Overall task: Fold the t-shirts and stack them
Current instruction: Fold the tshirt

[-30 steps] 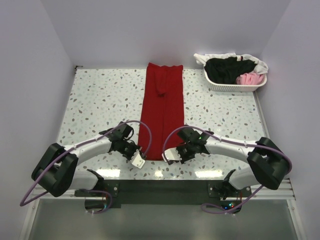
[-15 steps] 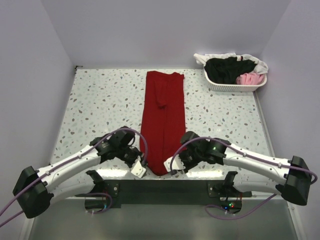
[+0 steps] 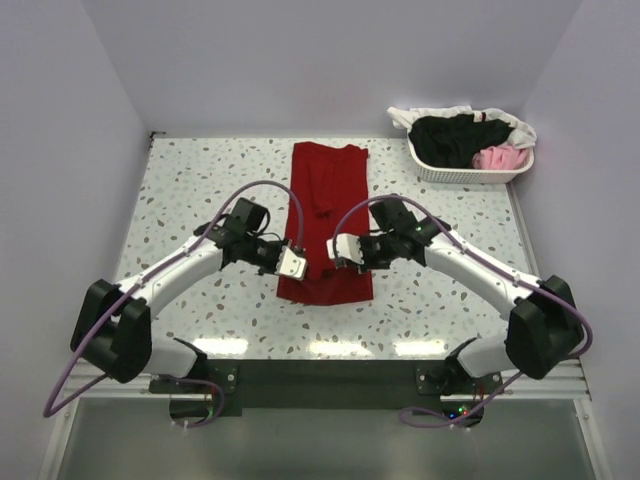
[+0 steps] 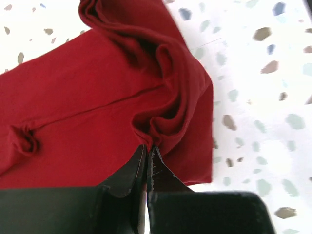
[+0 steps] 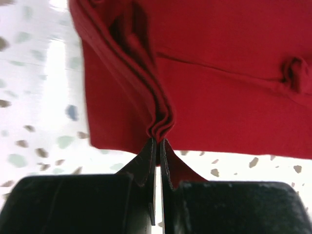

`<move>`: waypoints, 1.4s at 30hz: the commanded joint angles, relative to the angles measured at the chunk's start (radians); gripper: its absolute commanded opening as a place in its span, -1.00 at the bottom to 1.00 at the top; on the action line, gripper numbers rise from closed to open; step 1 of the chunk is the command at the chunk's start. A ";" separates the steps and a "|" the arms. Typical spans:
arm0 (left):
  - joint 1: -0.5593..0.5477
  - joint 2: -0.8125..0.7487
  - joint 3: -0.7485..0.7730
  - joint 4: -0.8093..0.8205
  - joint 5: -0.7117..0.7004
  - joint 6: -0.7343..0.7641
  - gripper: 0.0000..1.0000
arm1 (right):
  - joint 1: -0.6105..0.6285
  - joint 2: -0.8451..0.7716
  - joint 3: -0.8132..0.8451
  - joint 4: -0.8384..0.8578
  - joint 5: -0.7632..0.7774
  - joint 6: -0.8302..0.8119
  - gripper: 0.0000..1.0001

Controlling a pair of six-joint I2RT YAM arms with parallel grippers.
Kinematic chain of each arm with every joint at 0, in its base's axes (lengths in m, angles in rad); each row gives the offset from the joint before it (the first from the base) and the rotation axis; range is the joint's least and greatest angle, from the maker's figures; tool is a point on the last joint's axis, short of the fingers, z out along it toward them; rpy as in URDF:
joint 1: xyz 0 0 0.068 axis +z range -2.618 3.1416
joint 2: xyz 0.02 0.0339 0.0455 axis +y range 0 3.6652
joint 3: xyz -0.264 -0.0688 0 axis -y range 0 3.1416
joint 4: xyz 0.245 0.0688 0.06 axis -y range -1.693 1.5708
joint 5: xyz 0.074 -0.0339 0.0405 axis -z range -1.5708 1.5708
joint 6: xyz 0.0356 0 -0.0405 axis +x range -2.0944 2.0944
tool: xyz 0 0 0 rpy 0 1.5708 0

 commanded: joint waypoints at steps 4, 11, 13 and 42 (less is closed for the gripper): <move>0.085 0.162 0.141 0.104 0.028 0.017 -1.00 | -0.112 0.144 0.123 0.107 -0.066 -0.122 -1.00; 0.145 0.350 0.308 0.155 0.022 0.003 -1.00 | -0.188 0.298 0.241 0.174 -0.079 -0.168 -1.00; 0.159 0.383 0.348 0.166 0.016 0.008 -1.00 | -0.202 0.350 0.287 0.181 -0.081 -0.174 -1.00; 0.226 0.674 0.559 0.296 -0.113 -0.110 -0.36 | -0.268 0.548 0.394 0.222 0.059 -0.224 -0.32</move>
